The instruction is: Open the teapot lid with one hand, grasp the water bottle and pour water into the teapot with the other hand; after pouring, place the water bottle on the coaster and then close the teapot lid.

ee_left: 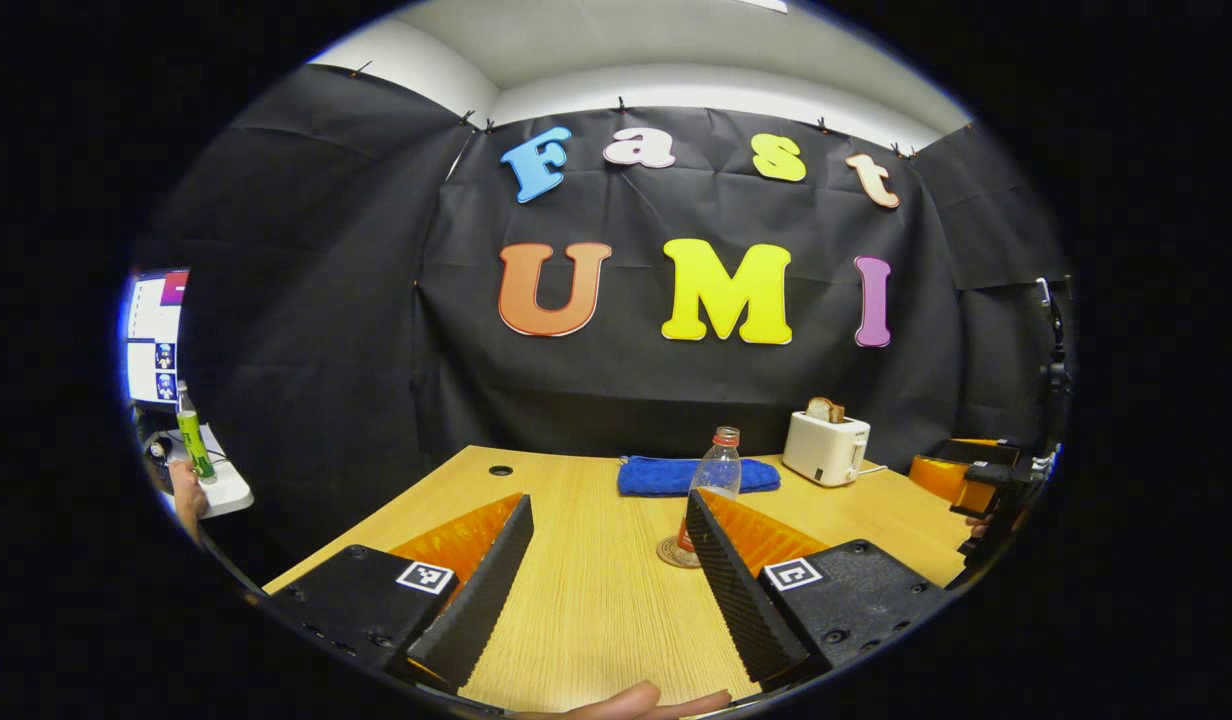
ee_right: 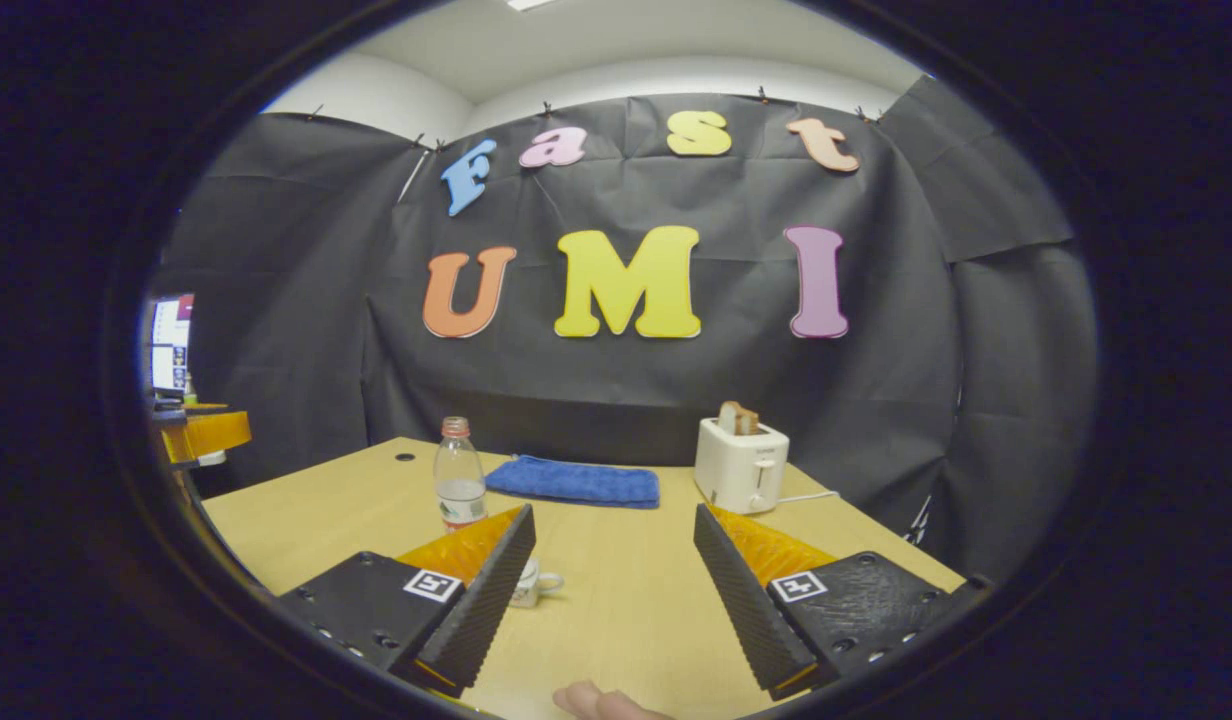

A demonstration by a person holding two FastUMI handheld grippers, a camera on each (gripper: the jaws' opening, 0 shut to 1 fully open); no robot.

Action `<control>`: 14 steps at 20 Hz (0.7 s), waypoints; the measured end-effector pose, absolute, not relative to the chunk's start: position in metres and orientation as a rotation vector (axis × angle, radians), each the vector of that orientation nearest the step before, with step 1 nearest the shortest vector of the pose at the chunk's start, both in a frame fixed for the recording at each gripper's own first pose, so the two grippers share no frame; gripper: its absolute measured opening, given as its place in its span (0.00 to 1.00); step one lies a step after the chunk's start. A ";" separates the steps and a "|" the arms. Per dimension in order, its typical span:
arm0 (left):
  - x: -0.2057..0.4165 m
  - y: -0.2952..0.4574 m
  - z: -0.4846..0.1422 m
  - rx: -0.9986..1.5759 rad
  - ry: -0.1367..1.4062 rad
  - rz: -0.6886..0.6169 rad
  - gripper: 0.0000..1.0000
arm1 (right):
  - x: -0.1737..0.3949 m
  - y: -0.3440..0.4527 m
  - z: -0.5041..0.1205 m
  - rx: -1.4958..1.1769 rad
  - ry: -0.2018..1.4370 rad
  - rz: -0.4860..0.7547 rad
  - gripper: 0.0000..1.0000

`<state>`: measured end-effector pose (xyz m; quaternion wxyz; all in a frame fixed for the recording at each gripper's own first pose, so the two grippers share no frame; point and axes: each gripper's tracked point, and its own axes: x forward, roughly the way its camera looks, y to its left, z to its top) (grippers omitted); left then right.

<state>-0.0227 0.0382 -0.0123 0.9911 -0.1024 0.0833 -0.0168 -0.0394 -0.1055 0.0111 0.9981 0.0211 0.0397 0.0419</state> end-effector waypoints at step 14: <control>-0.043 -0.023 0.001 -0.074 0.168 -0.043 0.96 | -0.092 -0.152 -0.006 0.053 0.045 0.076 0.96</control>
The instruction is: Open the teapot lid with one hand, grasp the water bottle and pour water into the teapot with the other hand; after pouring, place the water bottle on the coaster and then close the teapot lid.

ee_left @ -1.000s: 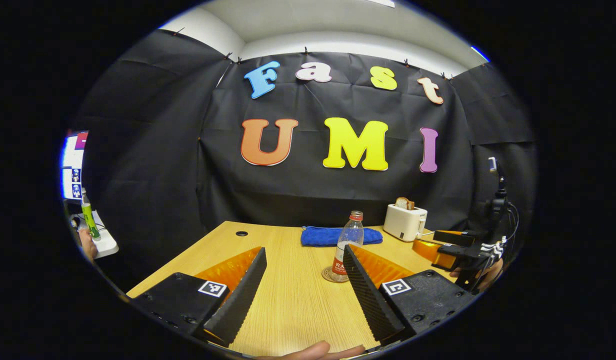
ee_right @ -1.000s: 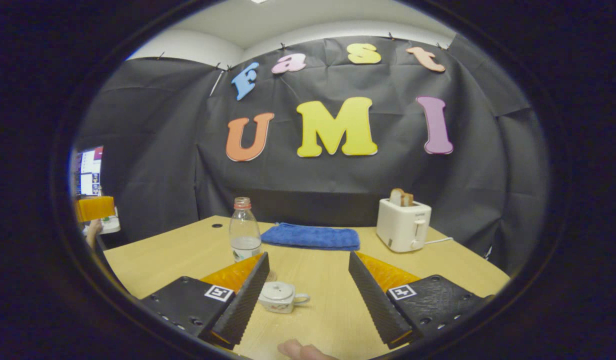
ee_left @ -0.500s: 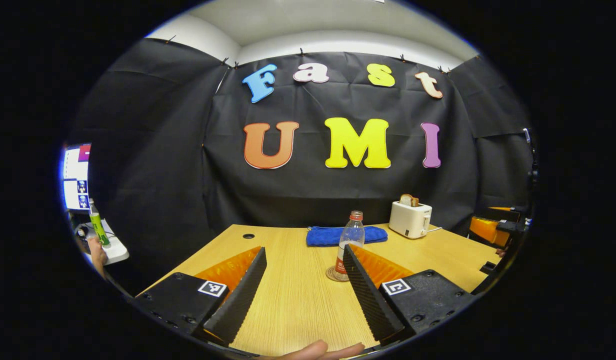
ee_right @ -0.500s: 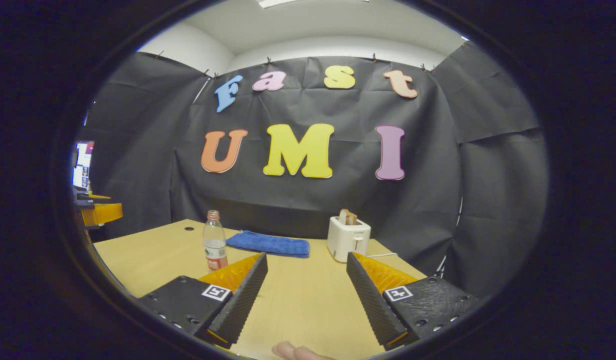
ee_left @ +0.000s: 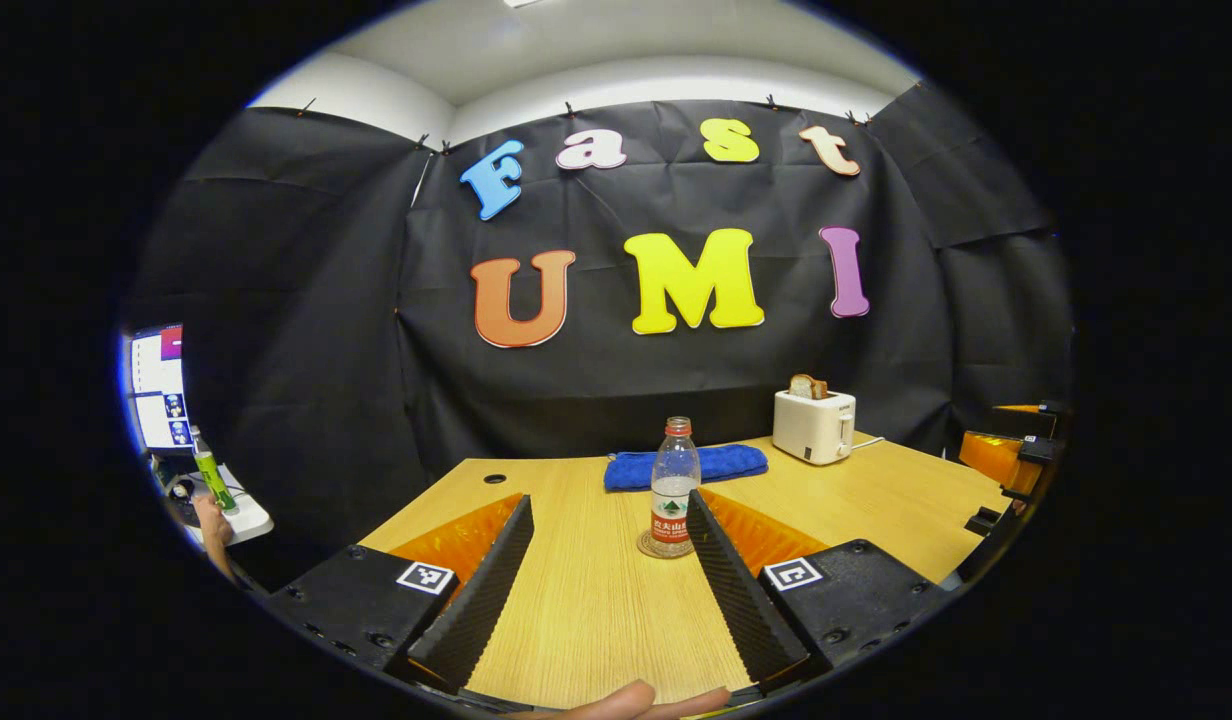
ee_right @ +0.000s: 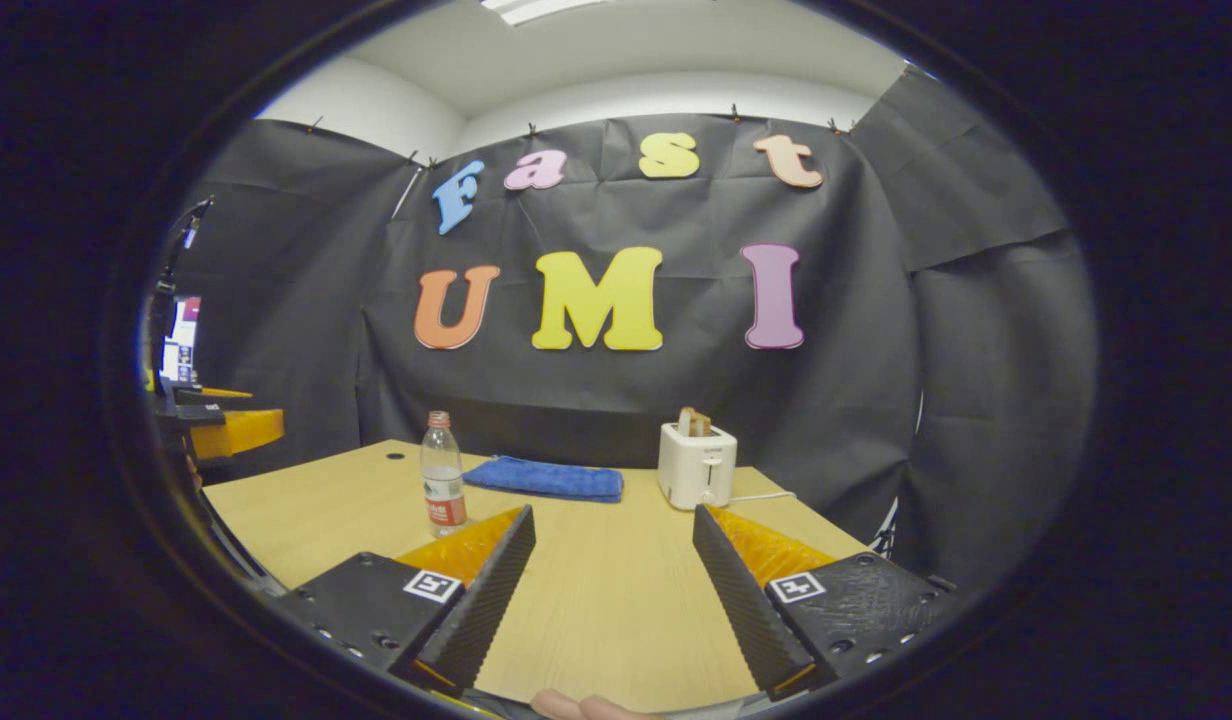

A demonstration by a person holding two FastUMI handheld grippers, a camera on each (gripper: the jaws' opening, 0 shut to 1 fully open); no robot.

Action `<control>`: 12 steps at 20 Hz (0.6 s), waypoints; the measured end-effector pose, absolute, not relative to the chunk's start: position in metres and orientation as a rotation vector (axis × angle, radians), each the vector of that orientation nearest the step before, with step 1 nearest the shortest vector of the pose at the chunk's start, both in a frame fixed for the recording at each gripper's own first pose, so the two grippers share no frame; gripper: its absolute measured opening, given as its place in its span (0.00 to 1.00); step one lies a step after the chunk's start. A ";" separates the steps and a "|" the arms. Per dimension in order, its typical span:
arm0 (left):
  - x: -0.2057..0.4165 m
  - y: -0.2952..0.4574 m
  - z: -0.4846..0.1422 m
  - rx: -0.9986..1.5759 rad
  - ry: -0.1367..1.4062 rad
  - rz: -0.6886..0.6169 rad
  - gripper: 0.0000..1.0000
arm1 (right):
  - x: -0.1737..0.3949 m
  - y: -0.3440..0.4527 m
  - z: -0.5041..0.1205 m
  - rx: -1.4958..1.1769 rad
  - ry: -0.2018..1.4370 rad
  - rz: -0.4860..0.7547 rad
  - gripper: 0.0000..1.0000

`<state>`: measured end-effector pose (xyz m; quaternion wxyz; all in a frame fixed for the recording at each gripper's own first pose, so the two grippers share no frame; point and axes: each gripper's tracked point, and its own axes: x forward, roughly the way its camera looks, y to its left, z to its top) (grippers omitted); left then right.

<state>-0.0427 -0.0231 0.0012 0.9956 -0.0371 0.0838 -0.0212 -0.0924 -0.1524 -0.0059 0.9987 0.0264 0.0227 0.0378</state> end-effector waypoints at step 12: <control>-0.044 -0.042 0.002 -0.032 0.157 -0.048 0.96 | -0.104 -0.180 -0.015 0.047 0.058 0.006 0.96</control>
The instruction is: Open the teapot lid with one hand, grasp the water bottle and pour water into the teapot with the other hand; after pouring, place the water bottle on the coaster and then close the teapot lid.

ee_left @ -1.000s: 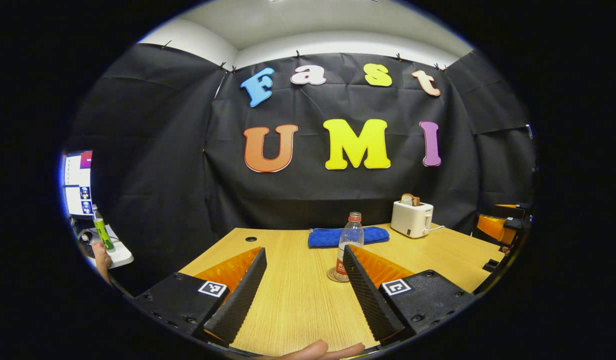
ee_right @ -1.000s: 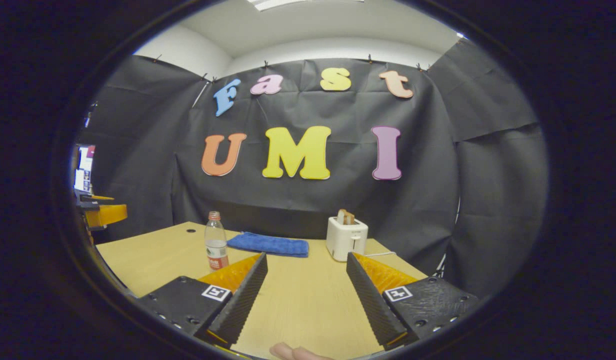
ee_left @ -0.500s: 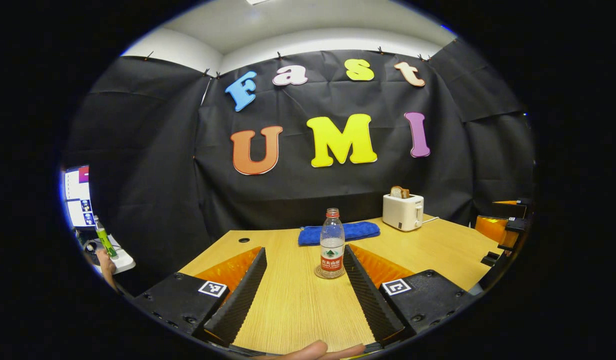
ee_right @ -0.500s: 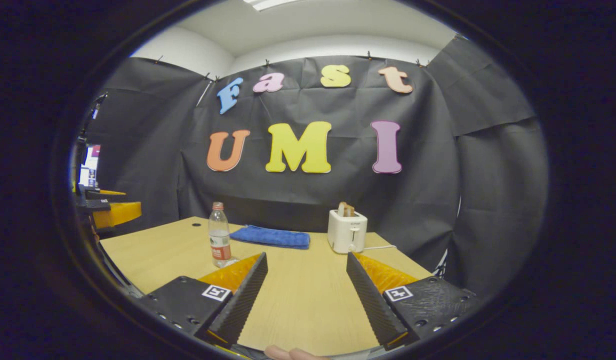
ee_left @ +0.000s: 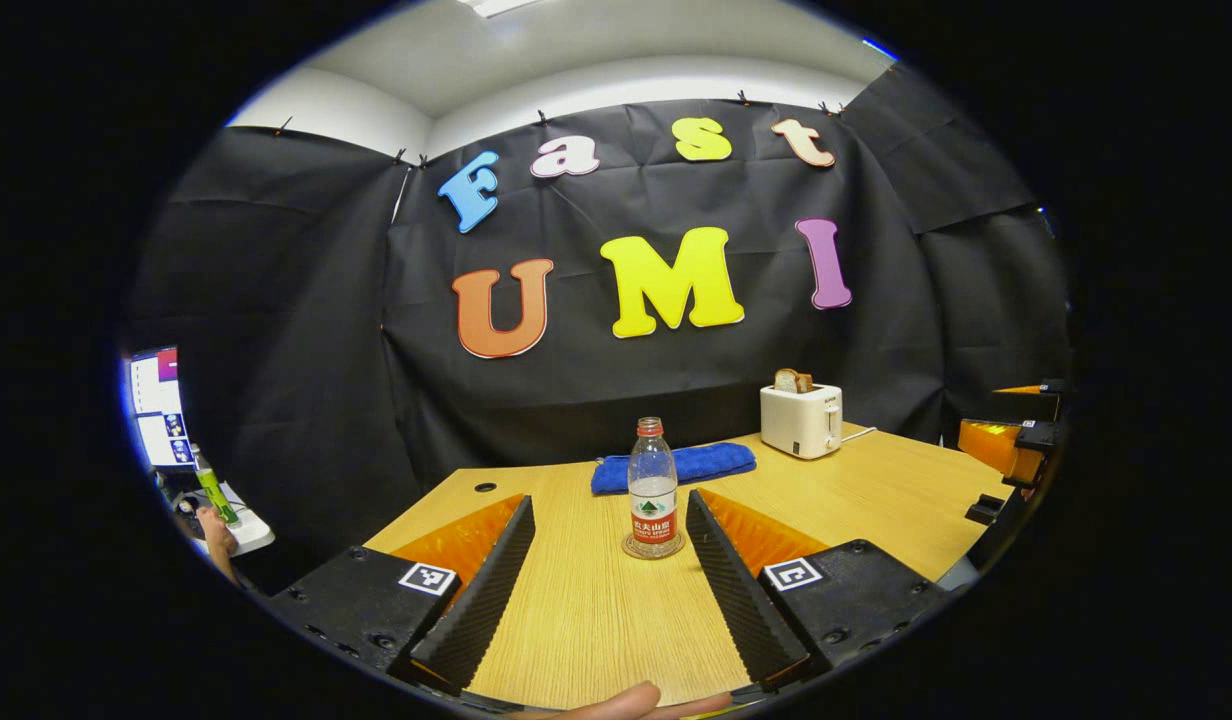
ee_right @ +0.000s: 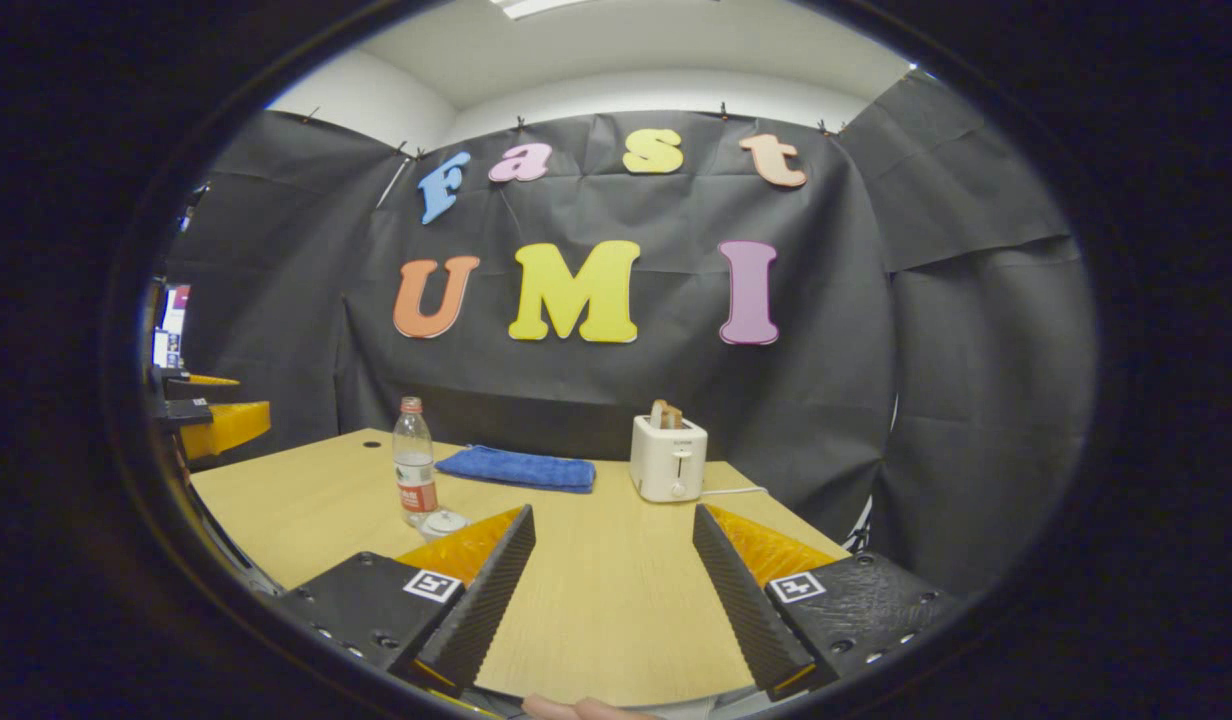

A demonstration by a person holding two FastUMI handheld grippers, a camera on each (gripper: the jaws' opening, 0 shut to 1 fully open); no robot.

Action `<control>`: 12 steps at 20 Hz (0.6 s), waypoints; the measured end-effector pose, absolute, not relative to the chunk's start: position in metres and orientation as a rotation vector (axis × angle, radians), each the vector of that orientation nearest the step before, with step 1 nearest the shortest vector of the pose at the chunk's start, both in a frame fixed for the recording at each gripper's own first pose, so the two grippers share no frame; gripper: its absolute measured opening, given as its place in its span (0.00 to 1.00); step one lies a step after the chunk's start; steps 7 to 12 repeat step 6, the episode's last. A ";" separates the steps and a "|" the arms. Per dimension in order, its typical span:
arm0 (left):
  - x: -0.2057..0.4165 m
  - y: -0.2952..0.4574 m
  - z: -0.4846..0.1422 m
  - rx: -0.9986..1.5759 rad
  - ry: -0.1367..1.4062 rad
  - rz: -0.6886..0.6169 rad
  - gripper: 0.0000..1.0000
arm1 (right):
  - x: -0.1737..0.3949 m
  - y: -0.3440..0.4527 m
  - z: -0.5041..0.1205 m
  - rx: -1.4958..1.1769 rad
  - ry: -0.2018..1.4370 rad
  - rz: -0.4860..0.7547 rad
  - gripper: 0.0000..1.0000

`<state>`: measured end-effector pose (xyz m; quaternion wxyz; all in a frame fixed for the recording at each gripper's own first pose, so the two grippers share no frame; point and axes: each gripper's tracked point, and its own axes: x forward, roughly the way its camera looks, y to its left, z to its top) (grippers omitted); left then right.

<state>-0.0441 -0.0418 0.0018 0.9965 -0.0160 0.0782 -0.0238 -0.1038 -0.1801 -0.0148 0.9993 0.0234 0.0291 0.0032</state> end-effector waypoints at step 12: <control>-0.045 -0.052 -0.003 -0.038 0.179 -0.050 0.96 | -0.112 -0.188 -0.015 0.047 0.055 0.000 0.96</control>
